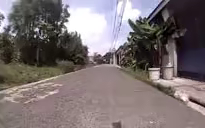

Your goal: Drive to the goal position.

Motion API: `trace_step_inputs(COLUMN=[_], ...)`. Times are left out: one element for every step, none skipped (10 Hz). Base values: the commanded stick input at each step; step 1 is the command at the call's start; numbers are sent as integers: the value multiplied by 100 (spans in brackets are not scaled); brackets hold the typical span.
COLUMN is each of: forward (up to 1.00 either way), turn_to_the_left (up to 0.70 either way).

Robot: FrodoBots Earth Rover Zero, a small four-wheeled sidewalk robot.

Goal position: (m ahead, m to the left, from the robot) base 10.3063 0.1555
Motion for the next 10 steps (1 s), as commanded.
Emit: trace_step_inputs(forward=[100,100,100,100,100,100,100,100,100,100], turn_to_the_left=[0,0,0,0,0,0,0,0,0,0])
